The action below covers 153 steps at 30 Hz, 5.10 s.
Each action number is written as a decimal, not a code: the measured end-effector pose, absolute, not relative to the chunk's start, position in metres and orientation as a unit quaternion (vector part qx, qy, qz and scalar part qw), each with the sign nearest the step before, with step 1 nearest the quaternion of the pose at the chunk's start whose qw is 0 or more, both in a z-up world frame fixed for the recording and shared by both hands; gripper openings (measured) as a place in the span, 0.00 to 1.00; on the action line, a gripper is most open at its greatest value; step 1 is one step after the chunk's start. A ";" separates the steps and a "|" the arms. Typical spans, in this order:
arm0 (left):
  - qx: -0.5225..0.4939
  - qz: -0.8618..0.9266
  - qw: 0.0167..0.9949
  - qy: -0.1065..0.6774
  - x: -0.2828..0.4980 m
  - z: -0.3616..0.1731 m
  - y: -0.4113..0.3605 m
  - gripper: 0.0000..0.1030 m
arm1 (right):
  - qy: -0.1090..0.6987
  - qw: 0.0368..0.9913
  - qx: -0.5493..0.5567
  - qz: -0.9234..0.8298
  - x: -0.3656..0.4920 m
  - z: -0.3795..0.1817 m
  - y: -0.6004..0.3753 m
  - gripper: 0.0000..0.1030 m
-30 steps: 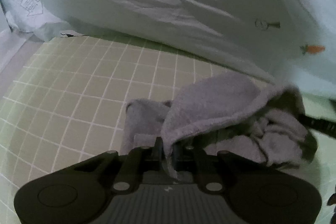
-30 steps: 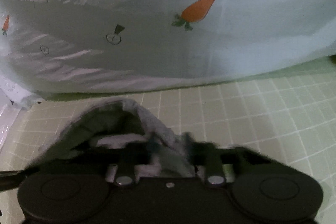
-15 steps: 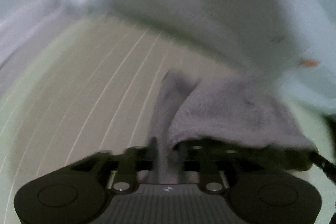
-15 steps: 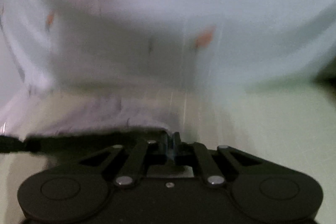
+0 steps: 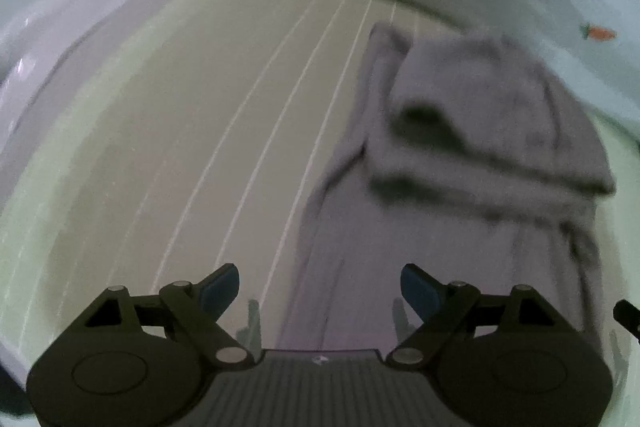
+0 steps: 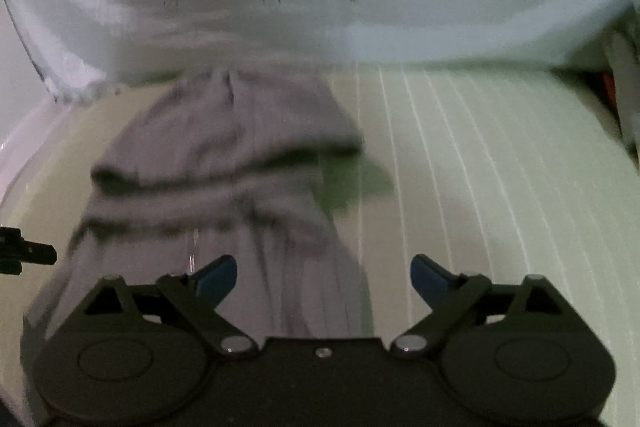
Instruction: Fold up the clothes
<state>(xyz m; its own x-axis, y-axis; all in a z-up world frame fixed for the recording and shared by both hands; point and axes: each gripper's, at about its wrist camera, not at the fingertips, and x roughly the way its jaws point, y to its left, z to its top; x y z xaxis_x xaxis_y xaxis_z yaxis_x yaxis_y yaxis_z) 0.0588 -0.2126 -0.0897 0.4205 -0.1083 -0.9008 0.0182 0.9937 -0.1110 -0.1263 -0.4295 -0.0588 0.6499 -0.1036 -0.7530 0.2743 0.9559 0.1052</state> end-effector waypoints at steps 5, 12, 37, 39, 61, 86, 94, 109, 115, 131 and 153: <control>-0.035 -0.033 0.824 0.565 0.023 -0.111 -0.200 0.86 | 0.446 0.881 0.114 -0.110 -0.164 -0.079 -0.418 0.92; -0.011 -0.054 0.819 0.571 -0.013 -0.124 -0.195 0.86 | 0.484 0.855 0.143 -0.118 -0.202 -0.101 -0.403 0.92; -0.260 -0.159 0.843 0.444 0.021 -0.014 -0.195 0.13 | 0.328 0.871 0.362 0.046 -0.168 0.000 -0.473 0.10; -0.270 -0.148 0.854 0.419 0.038 -0.003 -0.198 0.13 | 0.305 0.869 0.387 0.046 -0.151 0.004 -0.488 0.10; -0.256 -0.010 0.899 0.356 0.228 -0.016 -0.185 0.90 | 0.243 0.894 0.371 -0.069 0.048 0.030 -0.558 0.74; -0.102 -0.145 0.829 0.531 0.232 -0.126 -0.271 0.97 | 0.459 0.853 0.247 -0.029 0.072 -0.098 -0.478 1.00; -0.077 -0.166 0.839 0.512 0.221 -0.100 -0.277 0.35 | 0.451 0.836 0.311 -0.026 0.073 -0.092 -0.462 0.44; 0.011 -0.305 0.824 0.478 0.129 -0.040 -0.378 0.30 | 0.347 0.851 0.367 -0.143 -0.099 -0.024 -0.475 0.42; 0.049 -0.354 0.813 0.459 0.077 -0.031 -0.432 0.30 | 0.304 0.845 0.395 -0.192 -0.185 -0.018 -0.501 0.42; 0.076 -0.446 0.801 0.391 -0.008 0.023 -0.641 0.30 | 0.211 0.849 0.410 -0.258 -0.324 0.025 -0.645 0.42; 0.062 -0.524 0.809 0.259 -0.005 0.141 -0.834 0.29 | 0.080 0.903 0.323 -0.272 -0.361 0.157 -0.832 0.41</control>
